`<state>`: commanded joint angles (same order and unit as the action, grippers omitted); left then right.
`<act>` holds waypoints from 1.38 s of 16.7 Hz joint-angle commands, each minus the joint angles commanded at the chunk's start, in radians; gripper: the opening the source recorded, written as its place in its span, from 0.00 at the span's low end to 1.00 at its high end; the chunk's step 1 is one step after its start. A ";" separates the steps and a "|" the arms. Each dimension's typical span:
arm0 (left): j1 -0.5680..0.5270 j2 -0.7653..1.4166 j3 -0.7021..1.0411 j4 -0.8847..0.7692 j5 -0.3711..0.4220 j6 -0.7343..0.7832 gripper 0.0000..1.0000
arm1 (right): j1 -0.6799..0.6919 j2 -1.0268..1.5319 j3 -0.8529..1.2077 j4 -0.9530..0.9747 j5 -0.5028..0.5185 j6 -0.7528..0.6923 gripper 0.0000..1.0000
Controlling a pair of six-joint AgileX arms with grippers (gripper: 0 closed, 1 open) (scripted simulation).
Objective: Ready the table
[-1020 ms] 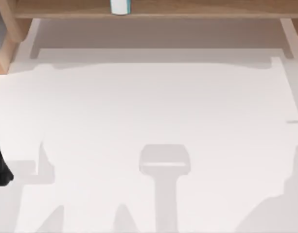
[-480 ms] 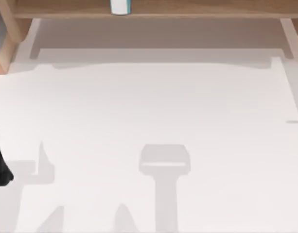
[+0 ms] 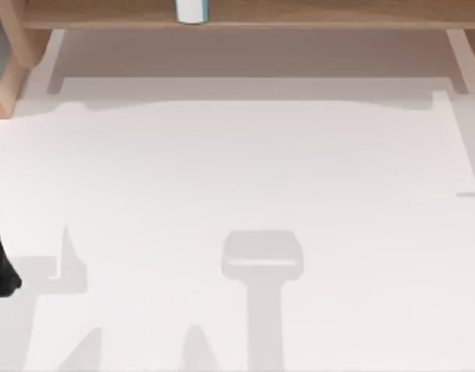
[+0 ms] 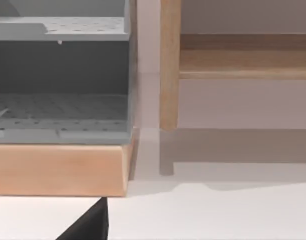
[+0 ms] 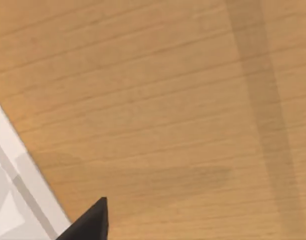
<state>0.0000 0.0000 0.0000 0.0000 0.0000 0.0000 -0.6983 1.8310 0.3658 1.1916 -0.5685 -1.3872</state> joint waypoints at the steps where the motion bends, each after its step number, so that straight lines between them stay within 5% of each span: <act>1: 0.000 0.000 0.000 0.000 0.000 0.000 1.00 | -0.007 0.037 -0.012 0.079 -0.029 -0.023 1.00; 9: 0.000 0.000 0.000 0.000 0.000 0.000 1.00 | -0.047 0.205 0.062 0.415 -0.146 -0.160 1.00; 23: 0.000 0.000 0.000 0.000 0.000 0.000 1.00 | 0.010 0.230 0.147 0.367 -0.087 -0.166 1.00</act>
<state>0.0000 0.0000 0.0000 0.0000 0.0000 0.0000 -0.6888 2.0607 0.5130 1.5589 -0.6554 -1.5528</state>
